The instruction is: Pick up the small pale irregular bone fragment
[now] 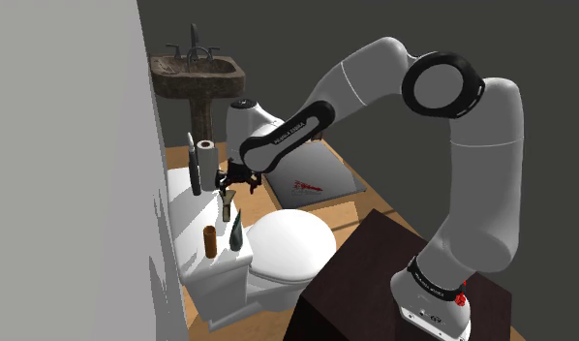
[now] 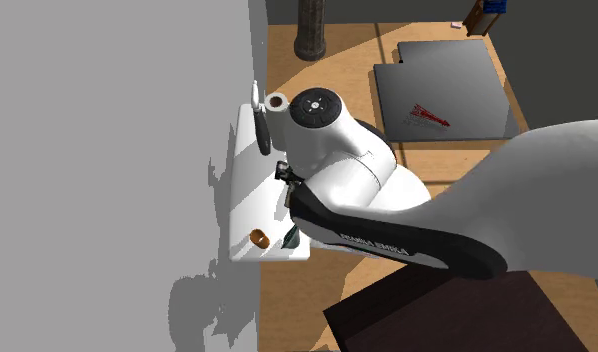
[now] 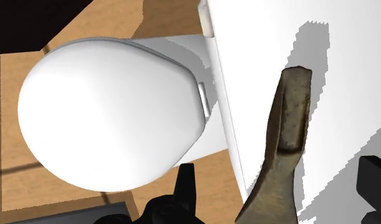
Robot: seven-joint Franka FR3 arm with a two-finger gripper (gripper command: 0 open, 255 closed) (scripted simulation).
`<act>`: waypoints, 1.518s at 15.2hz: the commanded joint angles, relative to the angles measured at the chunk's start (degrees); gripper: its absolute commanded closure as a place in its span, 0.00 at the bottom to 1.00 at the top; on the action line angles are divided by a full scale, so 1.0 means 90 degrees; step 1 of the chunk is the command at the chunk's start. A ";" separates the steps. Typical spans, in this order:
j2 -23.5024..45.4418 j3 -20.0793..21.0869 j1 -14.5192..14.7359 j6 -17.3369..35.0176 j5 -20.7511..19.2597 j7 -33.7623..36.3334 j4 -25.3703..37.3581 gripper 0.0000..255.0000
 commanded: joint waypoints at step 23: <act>0.2050 -0.0532 0.0481 0.0313 -0.0254 0.0688 0.1804 1.00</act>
